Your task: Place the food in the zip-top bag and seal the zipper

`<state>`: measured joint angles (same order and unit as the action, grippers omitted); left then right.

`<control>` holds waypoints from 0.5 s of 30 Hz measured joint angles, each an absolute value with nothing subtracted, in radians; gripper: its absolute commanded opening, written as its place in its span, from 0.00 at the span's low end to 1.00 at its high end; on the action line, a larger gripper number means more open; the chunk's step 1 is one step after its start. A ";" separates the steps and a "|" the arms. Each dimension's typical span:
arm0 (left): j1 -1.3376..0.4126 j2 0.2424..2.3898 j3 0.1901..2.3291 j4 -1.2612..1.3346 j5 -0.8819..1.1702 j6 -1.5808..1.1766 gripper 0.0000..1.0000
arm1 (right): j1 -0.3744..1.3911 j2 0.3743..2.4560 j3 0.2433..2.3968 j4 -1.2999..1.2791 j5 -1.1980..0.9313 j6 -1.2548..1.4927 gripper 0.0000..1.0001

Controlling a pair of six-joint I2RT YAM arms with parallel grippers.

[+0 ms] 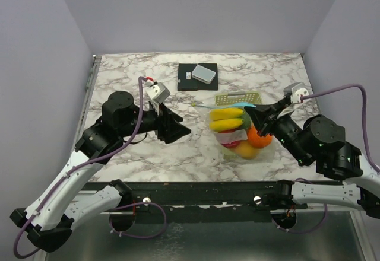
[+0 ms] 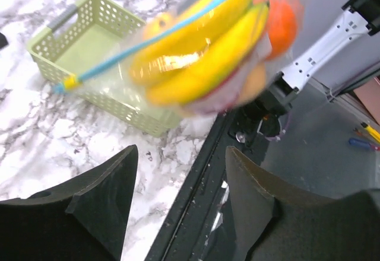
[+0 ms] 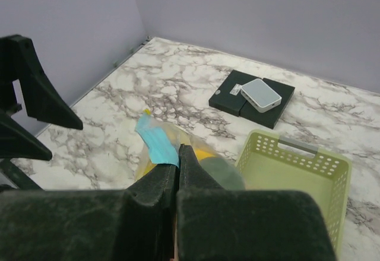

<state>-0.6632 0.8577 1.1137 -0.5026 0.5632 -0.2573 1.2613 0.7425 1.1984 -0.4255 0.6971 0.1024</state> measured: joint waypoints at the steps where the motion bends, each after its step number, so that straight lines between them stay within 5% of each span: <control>1: -0.663 0.860 1.124 -0.505 0.550 -0.256 0.64 | 1.261 0.750 1.204 -0.438 0.682 0.105 0.01; 15: -0.663 0.868 1.215 -0.505 0.604 -0.211 0.82 | 1.261 0.837 1.210 -0.480 0.450 0.146 0.01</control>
